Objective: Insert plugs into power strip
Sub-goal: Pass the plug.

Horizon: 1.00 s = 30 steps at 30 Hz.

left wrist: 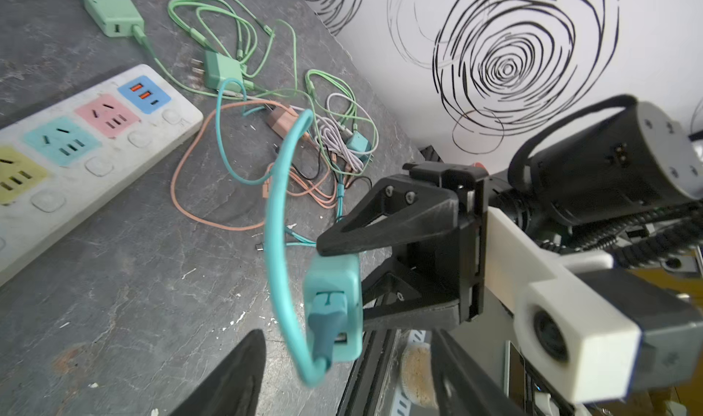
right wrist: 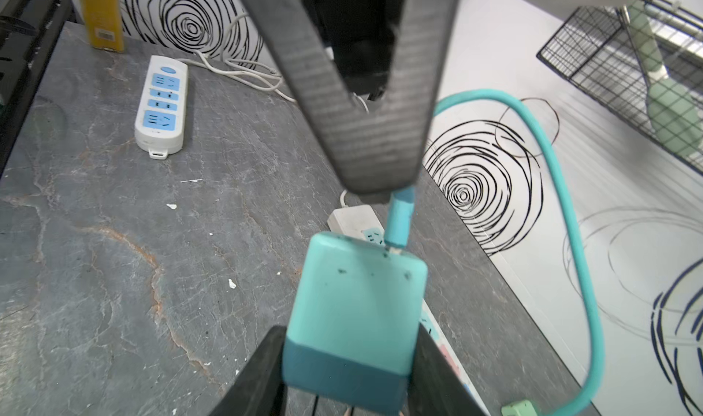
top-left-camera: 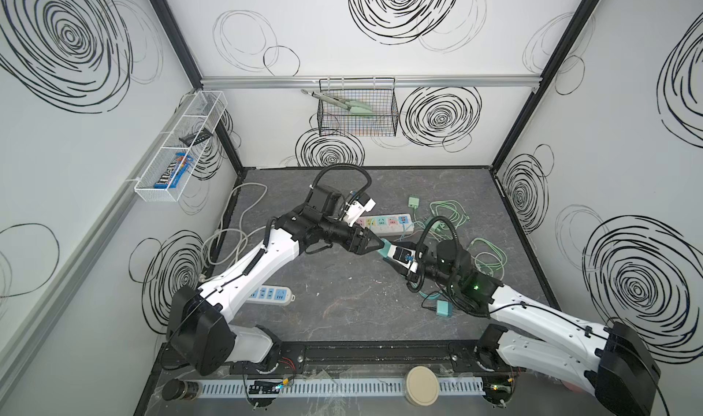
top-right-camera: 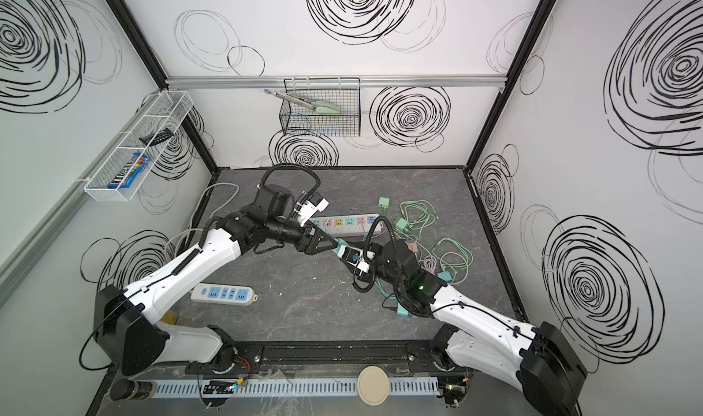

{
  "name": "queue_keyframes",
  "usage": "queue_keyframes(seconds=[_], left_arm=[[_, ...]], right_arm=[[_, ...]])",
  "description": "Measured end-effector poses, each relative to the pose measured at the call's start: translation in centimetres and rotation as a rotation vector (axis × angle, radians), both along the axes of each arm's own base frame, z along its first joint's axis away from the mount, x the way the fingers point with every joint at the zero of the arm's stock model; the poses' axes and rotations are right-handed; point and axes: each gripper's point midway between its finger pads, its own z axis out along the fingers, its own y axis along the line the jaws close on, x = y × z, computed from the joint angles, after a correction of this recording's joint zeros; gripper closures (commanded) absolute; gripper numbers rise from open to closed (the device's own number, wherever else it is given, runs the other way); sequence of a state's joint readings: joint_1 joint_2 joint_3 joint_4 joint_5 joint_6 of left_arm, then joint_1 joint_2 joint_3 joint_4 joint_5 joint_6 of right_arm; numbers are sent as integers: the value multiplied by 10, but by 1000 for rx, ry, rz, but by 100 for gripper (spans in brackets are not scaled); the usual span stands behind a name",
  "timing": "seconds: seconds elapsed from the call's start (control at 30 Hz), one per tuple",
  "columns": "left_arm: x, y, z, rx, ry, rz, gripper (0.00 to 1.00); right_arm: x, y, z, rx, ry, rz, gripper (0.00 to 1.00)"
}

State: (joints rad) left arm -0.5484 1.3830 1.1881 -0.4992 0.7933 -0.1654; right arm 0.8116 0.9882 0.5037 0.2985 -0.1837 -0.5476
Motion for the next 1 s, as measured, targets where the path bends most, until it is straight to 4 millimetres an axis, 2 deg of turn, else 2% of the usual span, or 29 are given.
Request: queue_keyframes(seconds=[0.13,0.3,0.5,0.6,0.63,0.67,0.7,0.77,0.83,0.9,1.0], left_arm=[[-8,-8,-4,0,6,-42,35],[-8,-12,-12,12,22,-54,50],[-4,-11,-13,-5,45,-35,84],[-5,-11,-14,-7,62,-31,100],[-5,-11,-15,-6,62,-32,100],[-6,-12,-16,-2,59,-31,100],[-5,-13,-18,4,56,-26,100],[0,-15,-17,0,28,-5,100],[13,-18,-7,-21,-37,30,100],[25,-16,4,-43,-93,73,100],[17,-11,9,-47,-83,83,100]], right_arm=[[-4,4,2,-5,-28,31,63],[-6,8,7,10,-47,53,63],[-8,10,13,32,-68,66,61],[-6,9,11,50,-34,41,33],[-3,7,12,66,-14,24,15],[0,4,14,91,12,-1,2],[5,0,17,115,36,-25,3],[18,-15,19,175,110,-89,3],[34,-32,19,258,221,-171,3],[57,-60,17,353,331,-311,3],[109,-136,13,526,455,-632,3]])
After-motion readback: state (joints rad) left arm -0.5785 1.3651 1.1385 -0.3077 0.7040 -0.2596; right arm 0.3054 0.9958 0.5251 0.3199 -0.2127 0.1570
